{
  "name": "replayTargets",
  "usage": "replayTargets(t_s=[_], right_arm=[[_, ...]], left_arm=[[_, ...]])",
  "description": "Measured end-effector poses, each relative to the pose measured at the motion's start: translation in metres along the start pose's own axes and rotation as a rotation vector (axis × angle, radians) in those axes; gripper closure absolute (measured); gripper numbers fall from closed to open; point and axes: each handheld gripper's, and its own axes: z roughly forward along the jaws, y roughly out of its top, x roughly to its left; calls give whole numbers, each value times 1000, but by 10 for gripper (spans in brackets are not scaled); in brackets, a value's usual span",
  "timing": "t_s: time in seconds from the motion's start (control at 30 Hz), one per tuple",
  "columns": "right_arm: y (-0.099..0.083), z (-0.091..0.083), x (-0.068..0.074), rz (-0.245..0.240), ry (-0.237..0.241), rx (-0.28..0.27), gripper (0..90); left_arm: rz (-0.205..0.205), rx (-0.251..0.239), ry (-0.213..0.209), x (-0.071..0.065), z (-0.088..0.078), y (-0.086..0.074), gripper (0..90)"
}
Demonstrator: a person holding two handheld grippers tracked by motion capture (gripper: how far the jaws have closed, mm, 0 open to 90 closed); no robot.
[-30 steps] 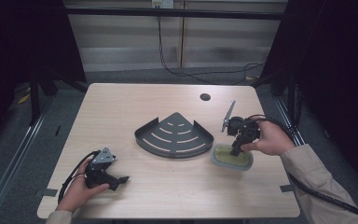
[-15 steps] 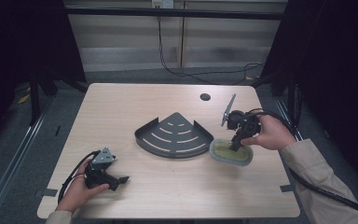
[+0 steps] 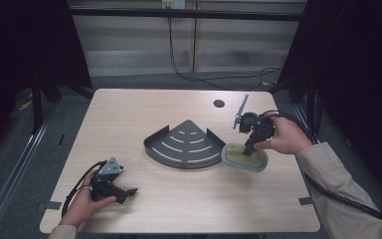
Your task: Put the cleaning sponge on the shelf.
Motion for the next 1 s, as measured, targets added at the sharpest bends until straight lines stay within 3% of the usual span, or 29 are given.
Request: replayTargets(t_s=[1.0], right_arm=[[37, -5, -16, 80, -18, -48, 713]], left_arm=[[1, 3, -1, 0, 0, 0, 1]])
